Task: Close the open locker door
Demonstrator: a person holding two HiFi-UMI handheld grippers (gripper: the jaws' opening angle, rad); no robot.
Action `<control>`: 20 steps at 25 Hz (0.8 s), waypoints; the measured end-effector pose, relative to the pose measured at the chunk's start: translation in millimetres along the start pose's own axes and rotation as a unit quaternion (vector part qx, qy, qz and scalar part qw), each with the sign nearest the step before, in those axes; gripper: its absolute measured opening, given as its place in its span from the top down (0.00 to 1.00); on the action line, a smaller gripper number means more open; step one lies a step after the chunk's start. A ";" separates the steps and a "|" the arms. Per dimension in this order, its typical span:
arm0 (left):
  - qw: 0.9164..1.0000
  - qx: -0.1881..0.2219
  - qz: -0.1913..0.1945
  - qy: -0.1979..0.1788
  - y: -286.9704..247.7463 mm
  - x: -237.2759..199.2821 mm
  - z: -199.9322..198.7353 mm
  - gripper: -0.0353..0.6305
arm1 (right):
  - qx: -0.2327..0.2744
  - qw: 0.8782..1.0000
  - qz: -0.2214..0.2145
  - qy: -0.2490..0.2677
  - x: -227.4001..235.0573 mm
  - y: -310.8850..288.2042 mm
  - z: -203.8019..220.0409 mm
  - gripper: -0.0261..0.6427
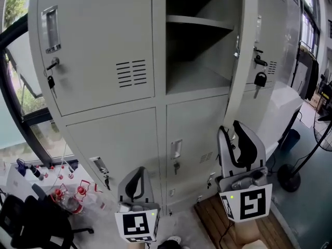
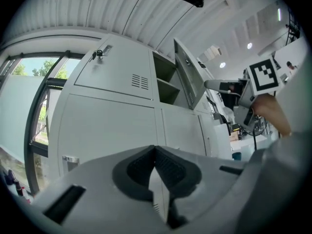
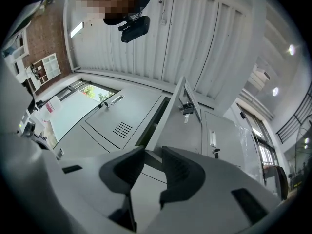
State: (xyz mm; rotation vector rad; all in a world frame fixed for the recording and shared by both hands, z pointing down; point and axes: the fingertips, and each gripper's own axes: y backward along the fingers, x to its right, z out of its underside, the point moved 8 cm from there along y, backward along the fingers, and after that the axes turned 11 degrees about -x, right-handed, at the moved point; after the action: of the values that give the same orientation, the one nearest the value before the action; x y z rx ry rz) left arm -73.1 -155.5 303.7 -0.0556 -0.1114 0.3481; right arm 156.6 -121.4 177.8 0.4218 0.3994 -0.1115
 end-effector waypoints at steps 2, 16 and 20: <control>1.000 0.000 -0.008 -0.001 3.5 -6.3 0.7 0.94 | 0.003 1.000 -0.005 -0.006 -5.8 -6.1 0.2 0.78; 0.998 -0.007 -0.066 0.003 18.4 -45.4 8.0 0.94 | 0.011 0.998 -0.038 -0.049 -33.3 -50.8 4.7 0.80; 0.997 -0.006 -0.076 0.007 19.2 -50.9 8.4 0.94 | 0.011 0.997 -0.052 -0.059 -39.3 -64.7 6.5 0.81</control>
State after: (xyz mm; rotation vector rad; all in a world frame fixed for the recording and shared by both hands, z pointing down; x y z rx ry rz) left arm -128.2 -154.6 305.6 -0.0619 -0.1043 0.1955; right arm 110.7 -181.9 174.6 0.4136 0.3043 -0.2408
